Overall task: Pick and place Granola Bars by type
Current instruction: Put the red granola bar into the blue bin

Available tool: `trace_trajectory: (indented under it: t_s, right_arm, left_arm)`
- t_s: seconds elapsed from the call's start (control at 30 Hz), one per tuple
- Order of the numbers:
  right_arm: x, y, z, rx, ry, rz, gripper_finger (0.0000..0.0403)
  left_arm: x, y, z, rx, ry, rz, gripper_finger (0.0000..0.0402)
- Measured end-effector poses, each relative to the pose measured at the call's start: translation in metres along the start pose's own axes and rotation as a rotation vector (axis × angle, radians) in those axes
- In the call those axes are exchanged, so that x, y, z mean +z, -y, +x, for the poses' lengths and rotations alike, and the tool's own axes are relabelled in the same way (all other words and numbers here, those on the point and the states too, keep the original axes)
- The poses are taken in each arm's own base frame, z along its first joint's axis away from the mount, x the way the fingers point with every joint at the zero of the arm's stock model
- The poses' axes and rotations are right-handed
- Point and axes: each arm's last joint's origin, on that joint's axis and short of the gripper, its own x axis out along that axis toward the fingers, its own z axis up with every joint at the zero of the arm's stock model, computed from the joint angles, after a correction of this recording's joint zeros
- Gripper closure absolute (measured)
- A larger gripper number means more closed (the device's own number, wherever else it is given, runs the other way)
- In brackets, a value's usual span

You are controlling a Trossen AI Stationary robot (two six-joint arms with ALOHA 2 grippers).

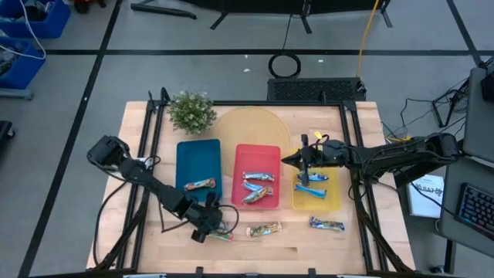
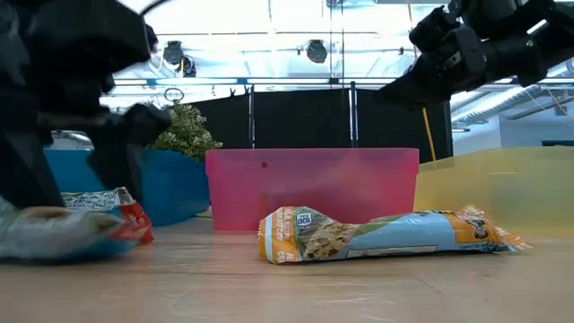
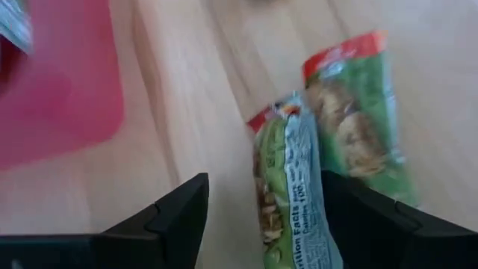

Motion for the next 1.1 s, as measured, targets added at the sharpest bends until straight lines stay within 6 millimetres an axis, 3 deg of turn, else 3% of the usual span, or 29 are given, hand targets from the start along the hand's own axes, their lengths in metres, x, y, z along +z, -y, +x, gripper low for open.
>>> trace_trajectory:
  t_s: [0.27, 0.43, 0.57, 0.87, 0.97, 1.1]
  right_arm:
    - [-0.003, 0.001, -0.001, -0.01, -0.007, 0.012, 0.0403]
    - [-0.003, 0.001, -0.001, -0.011, -0.007, 0.021, 0.0403]
    - [-0.003, 0.001, -0.001, -0.01, -0.007, 0.021, 0.0403]
    - [-0.004, 0.0, -0.001, -0.005, -0.009, 0.027, 0.0403]
    - [-0.004, 0.0, -0.001, 0.022, -0.01, 0.027, 0.0403]
    - [-0.004, -0.001, -0.001, 0.046, -0.009, 0.026, 0.0403]
  left_arm:
    - [-0.003, -0.005, 0.01, -0.065, -0.043, -0.035, 0.0194]
    - [0.003, -0.004, 0.006, -0.098, -0.035, -0.055, 0.0279]
    - [0.027, 0.002, -0.01, -0.146, 0.009, -0.041, 0.0362]
    - [0.067, 0.009, -0.061, 0.015, -0.061, 0.07, 0.0358]
    - [0.069, 0.003, -0.085, 0.121, -0.124, 0.108, 0.0369]
    - [0.052, -0.019, -0.109, 0.245, -0.239, 0.087, 0.0369]
